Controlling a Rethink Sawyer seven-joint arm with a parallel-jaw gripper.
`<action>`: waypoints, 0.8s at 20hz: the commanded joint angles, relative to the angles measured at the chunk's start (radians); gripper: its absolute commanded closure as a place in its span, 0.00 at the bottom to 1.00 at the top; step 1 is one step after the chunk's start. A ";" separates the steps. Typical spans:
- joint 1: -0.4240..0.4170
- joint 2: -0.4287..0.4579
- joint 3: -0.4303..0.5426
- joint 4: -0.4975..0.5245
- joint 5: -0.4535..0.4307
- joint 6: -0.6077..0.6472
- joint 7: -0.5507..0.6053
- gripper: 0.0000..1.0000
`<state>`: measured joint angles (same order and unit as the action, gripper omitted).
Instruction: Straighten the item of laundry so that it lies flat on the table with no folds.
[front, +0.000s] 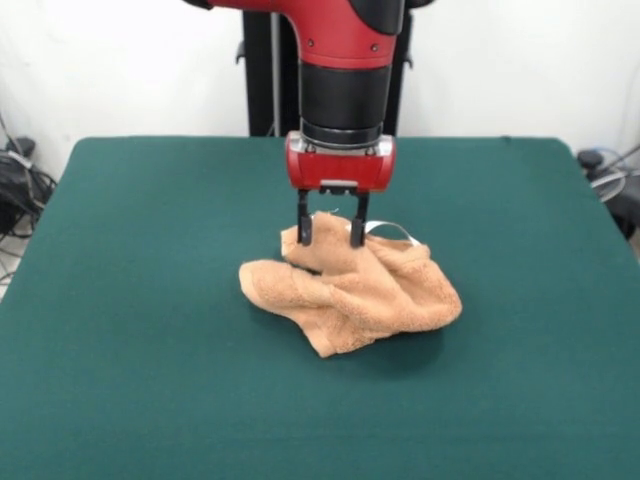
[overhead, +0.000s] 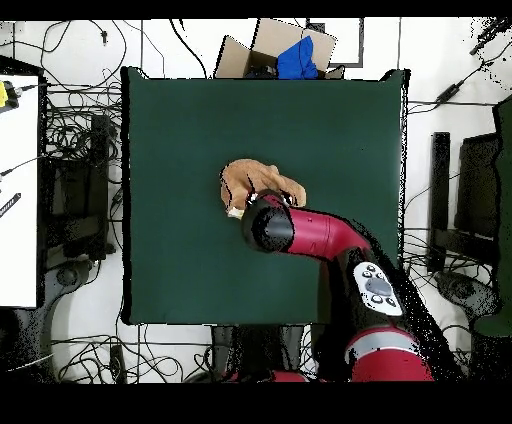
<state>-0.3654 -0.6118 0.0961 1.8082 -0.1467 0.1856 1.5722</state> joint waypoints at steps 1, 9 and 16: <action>0.028 -0.020 0.047 0.157 -0.008 -0.039 0.188 0.00; 0.036 -0.010 0.030 0.144 -0.013 -0.079 0.183 0.00; 0.030 0.003 0.031 0.138 -0.012 -0.098 0.172 0.00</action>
<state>-0.3568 -0.6382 0.0961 1.9065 -0.1465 0.1447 1.5722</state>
